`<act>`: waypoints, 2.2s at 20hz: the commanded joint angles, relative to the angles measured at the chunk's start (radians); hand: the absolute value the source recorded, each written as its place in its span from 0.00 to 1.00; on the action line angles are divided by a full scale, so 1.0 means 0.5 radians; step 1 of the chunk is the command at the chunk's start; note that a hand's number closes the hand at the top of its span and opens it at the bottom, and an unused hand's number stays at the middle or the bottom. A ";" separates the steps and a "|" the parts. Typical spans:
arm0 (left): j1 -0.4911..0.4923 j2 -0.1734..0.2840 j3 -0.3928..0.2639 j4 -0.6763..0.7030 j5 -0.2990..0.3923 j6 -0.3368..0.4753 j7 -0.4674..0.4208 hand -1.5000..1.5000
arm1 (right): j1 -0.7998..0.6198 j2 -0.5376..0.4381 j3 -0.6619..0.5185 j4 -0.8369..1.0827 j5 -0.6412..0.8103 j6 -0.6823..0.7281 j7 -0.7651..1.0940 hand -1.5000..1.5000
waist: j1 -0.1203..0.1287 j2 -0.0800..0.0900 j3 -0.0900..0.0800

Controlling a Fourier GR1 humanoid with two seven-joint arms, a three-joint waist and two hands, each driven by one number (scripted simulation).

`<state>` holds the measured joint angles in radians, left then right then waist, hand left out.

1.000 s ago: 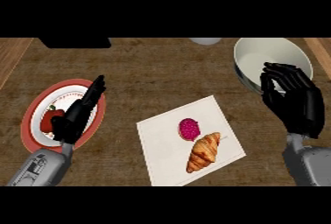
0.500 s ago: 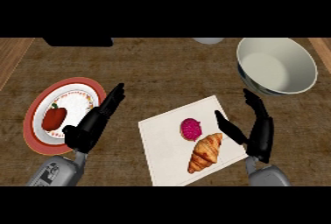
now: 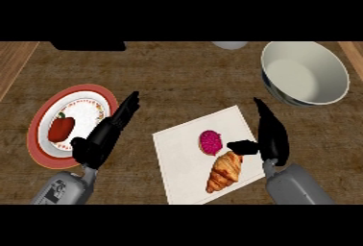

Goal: Pick the cupcake from the placemat and place it in the bowl

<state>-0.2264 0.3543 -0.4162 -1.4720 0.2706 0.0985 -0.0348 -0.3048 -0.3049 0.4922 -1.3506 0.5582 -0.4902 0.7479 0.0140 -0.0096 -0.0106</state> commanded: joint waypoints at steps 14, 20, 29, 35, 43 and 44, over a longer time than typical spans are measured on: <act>-0.001 -0.046 0.040 -0.013 -0.012 0.006 0.024 0.50 | -0.743 0.324 -0.060 -0.065 -0.653 1.294 1.475 0.00 | -0.024 0.012 0.015; 0.002 -0.048 0.042 -0.091 -0.043 0.020 0.089 0.50 | -0.831 0.454 -0.020 0.068 -0.587 1.246 1.478 0.00 | -0.043 0.003 0.016; 0.135 0.026 0.073 -0.270 -0.037 -0.045 0.130 0.50 | -0.797 0.438 0.028 0.059 -0.323 1.193 1.479 0.00 | -0.025 0.003 0.020; 0.169 -0.031 0.069 -0.250 -0.061 -0.023 0.126 0.50 | -0.755 0.540 0.100 0.107 -0.052 1.206 1.479 0.00 | -0.039 -0.003 0.018; 0.124 -0.076 0.083 -0.117 -0.141 -0.045 0.028 0.50 | -0.607 0.537 0.027 0.178 0.124 1.198 1.425 0.00 | -0.038 0.014 0.019; 0.116 -0.085 0.091 -0.216 -0.115 -0.013 0.141 0.50 | -0.459 0.580 0.099 0.100 0.133 1.193 1.422 0.00 | -0.042 0.007 0.021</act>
<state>-0.1694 0.3250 -0.3653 -1.5455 0.2255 0.0736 0.0059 -0.5860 -0.0487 0.5287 -1.2952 0.5910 0.0955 1.2463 -0.0091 -0.0055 -0.0012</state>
